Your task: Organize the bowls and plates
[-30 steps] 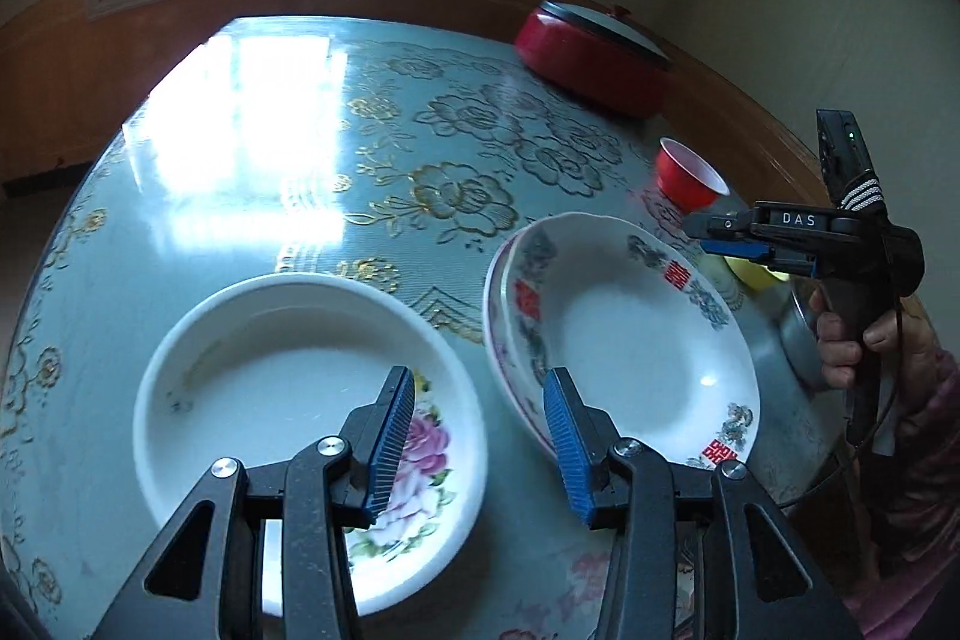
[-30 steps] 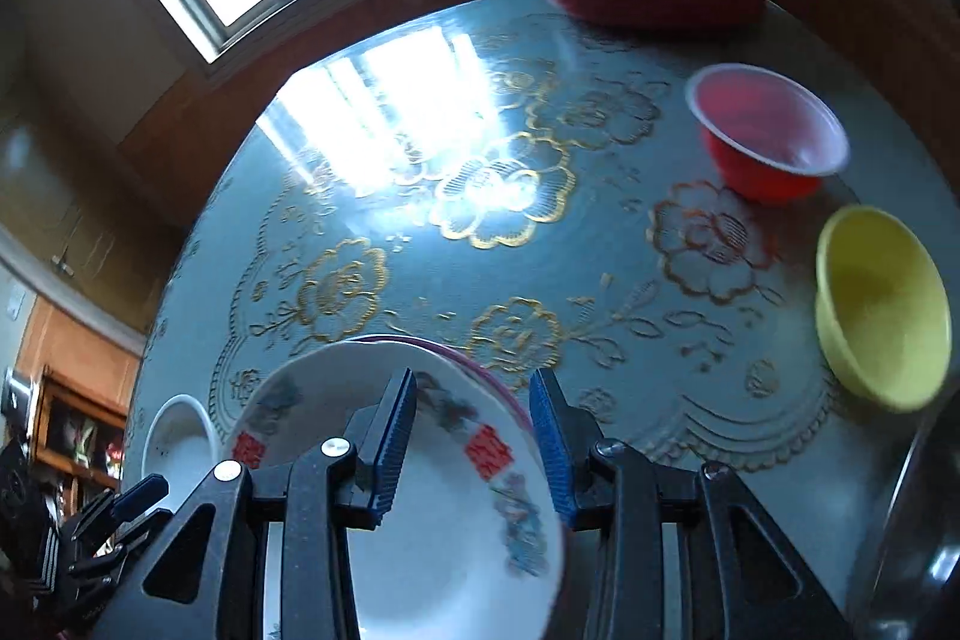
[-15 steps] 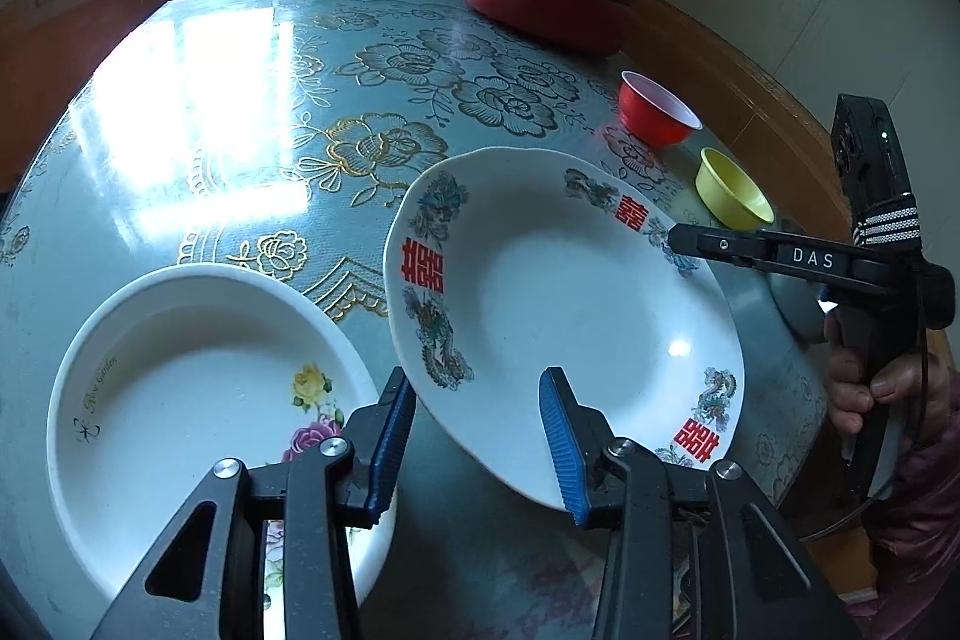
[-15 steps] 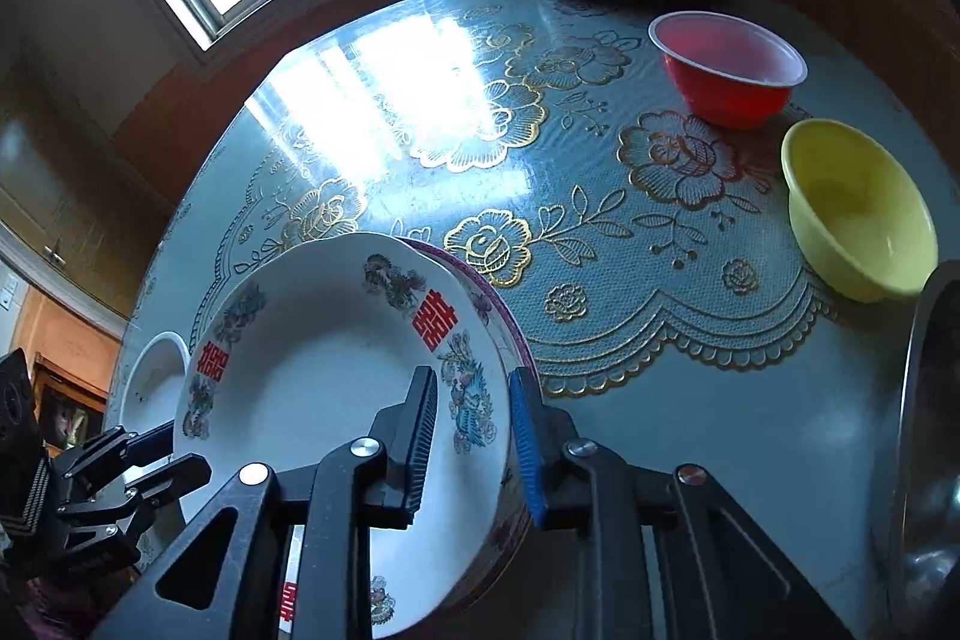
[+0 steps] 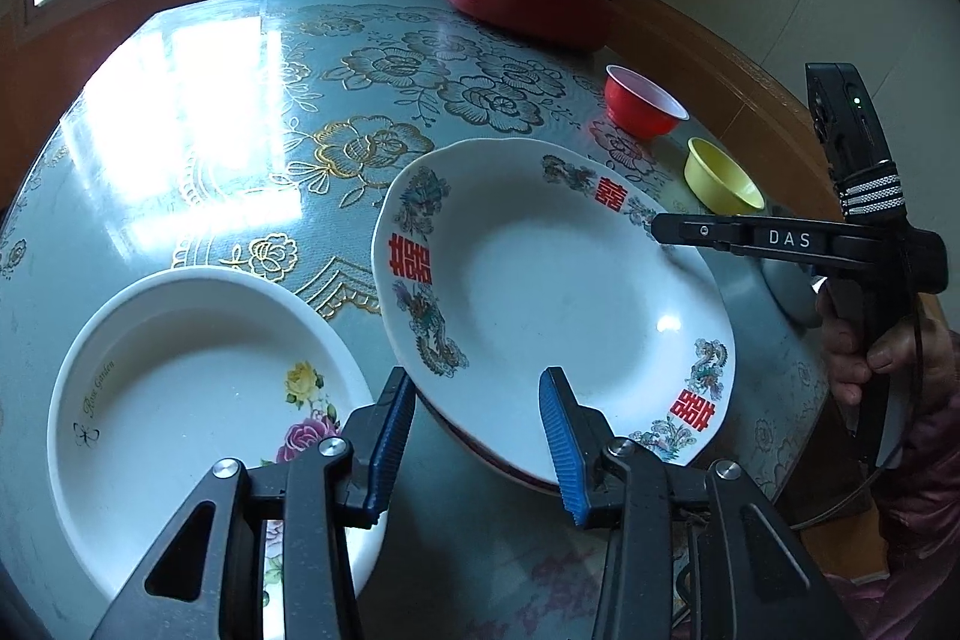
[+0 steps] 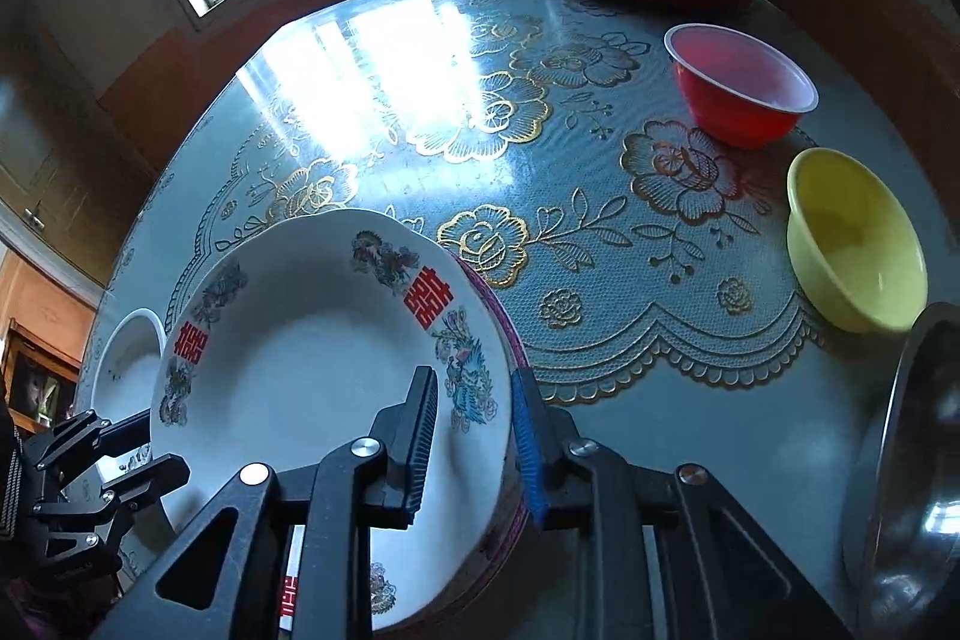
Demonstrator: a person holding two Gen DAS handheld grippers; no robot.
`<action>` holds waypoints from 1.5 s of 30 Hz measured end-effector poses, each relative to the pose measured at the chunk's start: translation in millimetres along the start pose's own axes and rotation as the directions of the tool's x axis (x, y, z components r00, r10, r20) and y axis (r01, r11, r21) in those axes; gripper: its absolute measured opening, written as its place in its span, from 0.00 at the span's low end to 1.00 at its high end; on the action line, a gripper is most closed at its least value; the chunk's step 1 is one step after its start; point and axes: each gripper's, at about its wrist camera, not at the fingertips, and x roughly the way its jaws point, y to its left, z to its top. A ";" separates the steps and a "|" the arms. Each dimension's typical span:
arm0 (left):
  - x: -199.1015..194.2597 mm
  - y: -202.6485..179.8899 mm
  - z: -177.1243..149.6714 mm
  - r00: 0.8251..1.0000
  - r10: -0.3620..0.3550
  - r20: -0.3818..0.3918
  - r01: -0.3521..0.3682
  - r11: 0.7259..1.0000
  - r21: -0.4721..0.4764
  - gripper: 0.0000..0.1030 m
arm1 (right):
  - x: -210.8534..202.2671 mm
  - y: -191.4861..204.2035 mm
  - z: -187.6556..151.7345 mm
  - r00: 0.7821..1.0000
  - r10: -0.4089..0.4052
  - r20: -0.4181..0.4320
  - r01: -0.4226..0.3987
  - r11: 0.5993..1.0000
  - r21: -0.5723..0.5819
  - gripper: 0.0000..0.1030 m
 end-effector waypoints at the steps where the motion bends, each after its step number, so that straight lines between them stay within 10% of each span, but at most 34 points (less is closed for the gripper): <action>1: -3.1 1.8 -1.1 1.000 0.004 0.012 -0.004 1.000 -0.008 0.42 | -1.0 2.2 3.0 1.000 -0.011 0.006 0.011 1.000 -0.004 0.25; 8: -43.0 43.7 -18.6 0.991 0.085 0.106 -0.067 0.983 -0.169 0.47 | -13.2 55.2 32.2 0.990 0.118 0.081 -0.108 0.987 -0.116 0.29; 14: -83.8 107.2 -56.6 0.962 0.233 0.143 -0.161 0.906 -0.392 0.46 | 15.1 146.9 40.7 0.927 0.366 -0.085 -0.374 0.879 -0.295 0.29; 18: -86.8 131.5 -82.0 0.953 0.287 0.099 -0.209 0.856 -0.472 0.38 | 50.7 206.0 37.1 0.930 0.314 -0.192 -0.367 0.829 -0.423 0.29; 23: -80.2 127.2 -94.5 0.965 0.244 0.101 -0.167 0.860 -0.482 0.36 | 92.8 235.2 30.6 0.947 0.177 -0.268 -0.296 0.805 -0.514 0.25; 45: -69.8 114.9 -81.3 0.928 0.354 0.117 -0.267 0.851 -0.452 0.21 | 87.6 230.4 22.7 0.920 0.260 -0.292 -0.380 0.767 -0.517 0.18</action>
